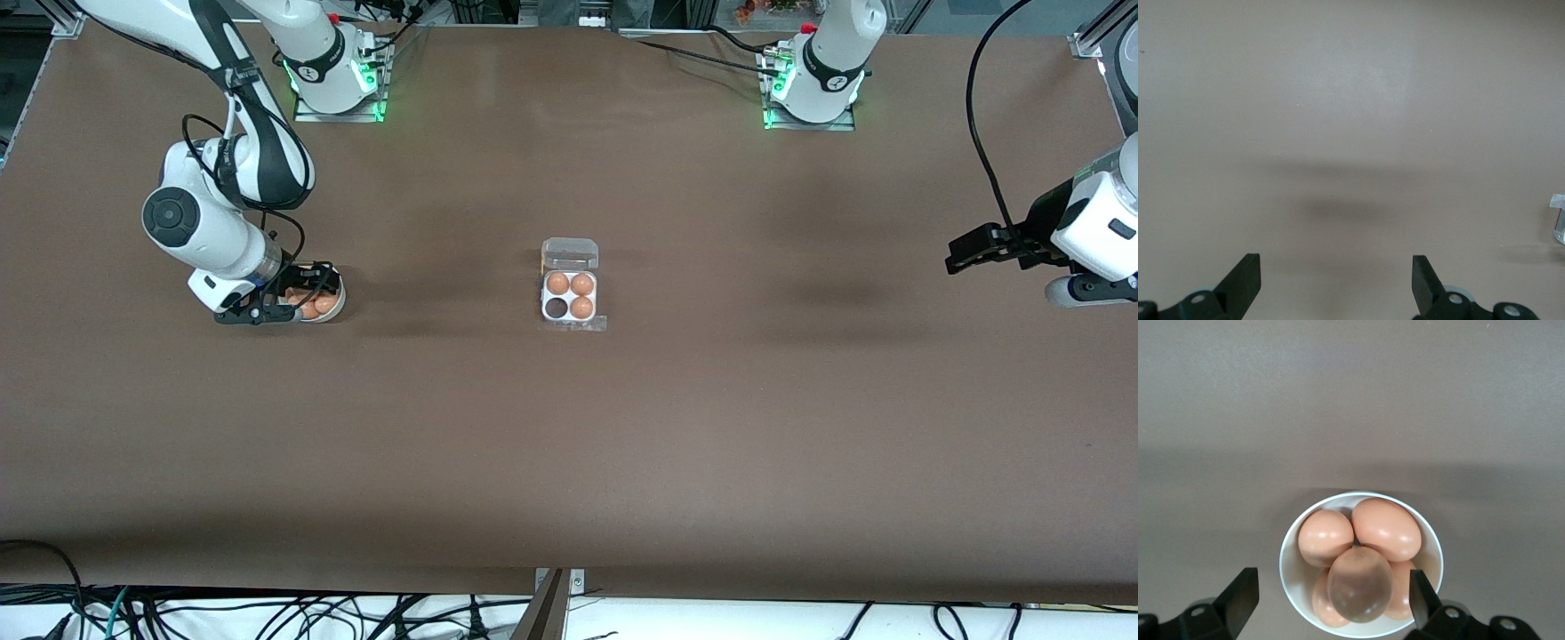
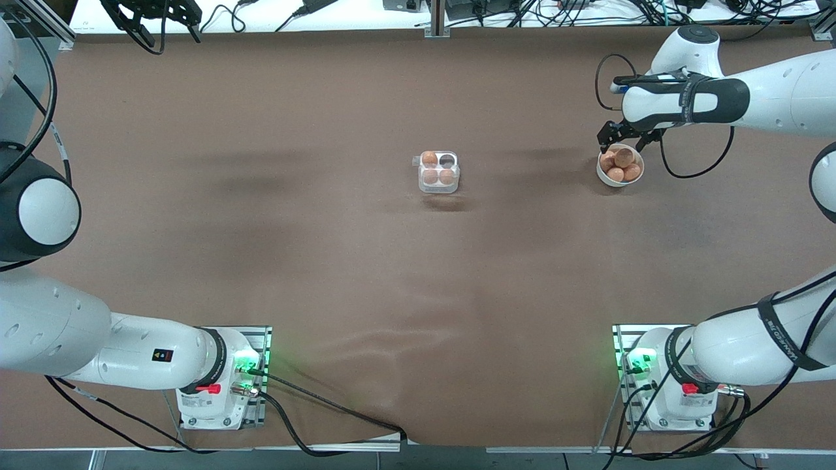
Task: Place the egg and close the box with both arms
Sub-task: 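Lower the right gripper and grasp one brown egg from the bowl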
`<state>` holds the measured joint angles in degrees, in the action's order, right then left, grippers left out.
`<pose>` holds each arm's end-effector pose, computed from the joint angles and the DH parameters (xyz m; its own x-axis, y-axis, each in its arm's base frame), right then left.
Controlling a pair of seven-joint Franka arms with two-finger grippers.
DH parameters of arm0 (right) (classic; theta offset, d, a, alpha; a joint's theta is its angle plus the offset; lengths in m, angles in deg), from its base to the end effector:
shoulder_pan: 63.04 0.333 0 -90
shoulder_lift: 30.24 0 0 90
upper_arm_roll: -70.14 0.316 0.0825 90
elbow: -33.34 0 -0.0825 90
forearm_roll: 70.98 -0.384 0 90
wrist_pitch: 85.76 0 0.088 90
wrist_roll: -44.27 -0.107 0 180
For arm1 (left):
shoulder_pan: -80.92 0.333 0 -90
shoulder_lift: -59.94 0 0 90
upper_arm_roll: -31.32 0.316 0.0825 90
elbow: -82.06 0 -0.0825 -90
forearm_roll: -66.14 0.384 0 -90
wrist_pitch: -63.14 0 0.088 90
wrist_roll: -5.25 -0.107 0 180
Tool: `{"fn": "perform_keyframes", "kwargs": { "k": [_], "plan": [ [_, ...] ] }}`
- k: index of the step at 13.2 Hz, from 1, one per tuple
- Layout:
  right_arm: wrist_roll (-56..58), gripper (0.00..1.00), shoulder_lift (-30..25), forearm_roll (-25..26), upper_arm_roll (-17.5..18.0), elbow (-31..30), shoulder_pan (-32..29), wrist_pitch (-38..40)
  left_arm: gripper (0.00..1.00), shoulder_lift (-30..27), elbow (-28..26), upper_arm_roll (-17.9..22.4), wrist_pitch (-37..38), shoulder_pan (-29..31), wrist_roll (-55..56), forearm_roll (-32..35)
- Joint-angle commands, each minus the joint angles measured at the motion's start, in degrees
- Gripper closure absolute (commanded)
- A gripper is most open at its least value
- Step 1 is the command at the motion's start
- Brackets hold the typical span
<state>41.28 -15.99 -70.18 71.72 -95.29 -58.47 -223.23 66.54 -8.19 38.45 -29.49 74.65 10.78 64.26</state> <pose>0.5297 0.0571 0.2478 0.9935 0.0647 -0.0939 0.0656 -0.9978 0.0065 0.5891 0.0017 0.5609 0.9908 0.1130 -0.0741 0.1141 -0.9934 0.0112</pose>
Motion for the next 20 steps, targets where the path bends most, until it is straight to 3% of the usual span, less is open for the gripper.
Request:
{"fn": "perform_keyframes", "kwargs": {
  "k": [1, 7, 9, 13, 20],
  "plan": [
    [0.7, 0.00, 0.4, 2.0, -0.1, -1.0, -0.2, -1.9, 0.00, 0.5, 1.6, -0.3, 1.0, 0.3, -0.4, 1.0],
    [0.7, 0.01, 1.6, 2.0, -0.4, -1.0, -0.3, -2.3, 0.00, 0.6, 1.6, -0.4, 1.0, 0.2, -0.3, 0.8],
    [0.8, 0.16, 1.8, 2.0, -0.9, -0.9, -0.6, -2.3, 0.00, 0.6, 1.6, -0.4, 1.0, 0.2, -0.3, 0.8],
    [0.8, 0.66, 1.9, 2.0, -0.9, -1.0, -0.6, -2.1, 0.00, 0.6, 1.7, -0.4, 1.0, 0.1, -0.4, 1.0],
    [0.8, 0.87, 1.7, 2.0, -0.9, -0.7, -0.5, -1.7, 0.00, 0.6, 1.7, -0.3, 1.0, 0.2, -0.4, 1.0]
  ]
}}
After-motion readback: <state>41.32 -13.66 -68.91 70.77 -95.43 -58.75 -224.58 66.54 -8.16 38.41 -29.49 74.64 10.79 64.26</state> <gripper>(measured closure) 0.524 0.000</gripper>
